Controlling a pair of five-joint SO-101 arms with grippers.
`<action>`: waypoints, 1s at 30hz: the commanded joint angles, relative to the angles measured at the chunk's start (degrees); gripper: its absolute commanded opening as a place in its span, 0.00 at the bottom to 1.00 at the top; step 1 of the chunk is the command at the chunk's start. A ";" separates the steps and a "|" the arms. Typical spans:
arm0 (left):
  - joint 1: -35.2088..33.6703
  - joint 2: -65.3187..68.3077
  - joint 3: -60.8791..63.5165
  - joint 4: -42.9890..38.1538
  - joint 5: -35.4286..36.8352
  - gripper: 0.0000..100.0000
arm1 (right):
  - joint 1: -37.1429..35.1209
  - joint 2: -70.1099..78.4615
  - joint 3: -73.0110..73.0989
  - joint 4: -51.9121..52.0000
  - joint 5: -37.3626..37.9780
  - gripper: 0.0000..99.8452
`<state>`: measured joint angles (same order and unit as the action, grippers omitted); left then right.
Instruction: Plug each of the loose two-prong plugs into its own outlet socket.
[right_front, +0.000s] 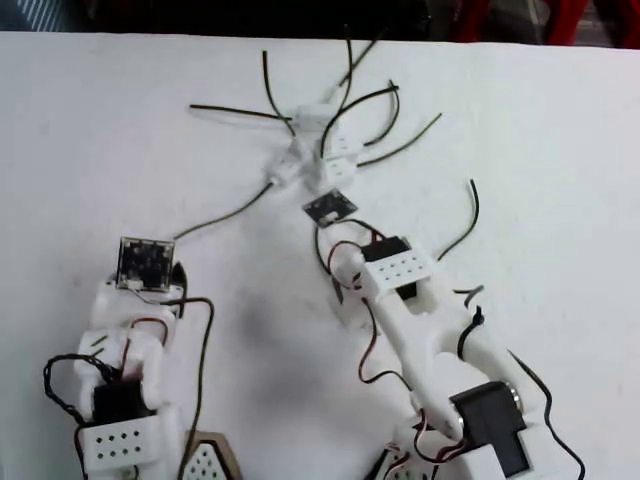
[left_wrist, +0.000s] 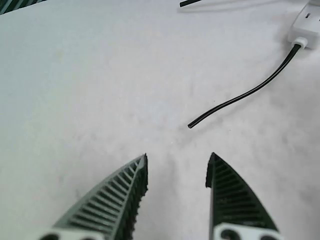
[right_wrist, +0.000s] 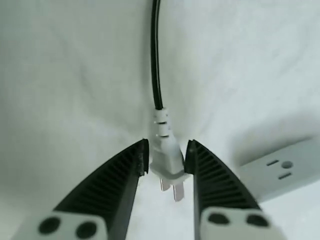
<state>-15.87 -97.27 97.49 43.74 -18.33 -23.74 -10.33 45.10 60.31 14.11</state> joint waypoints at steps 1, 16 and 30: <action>0.66 -0.57 -0.18 0.18 0.00 0.20 | 1.19 -0.48 -0.88 2.68 -0.26 0.12; 0.66 -0.57 -0.18 0.18 0.00 0.20 | 1.45 -0.48 0.09 3.12 0.09 0.05; 0.66 -0.57 -0.18 0.18 0.00 0.20 | 1.19 6.11 0.70 4.53 0.09 0.05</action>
<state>-15.87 -97.27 97.49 43.74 -18.33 -22.86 -6.99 46.86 63.21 14.11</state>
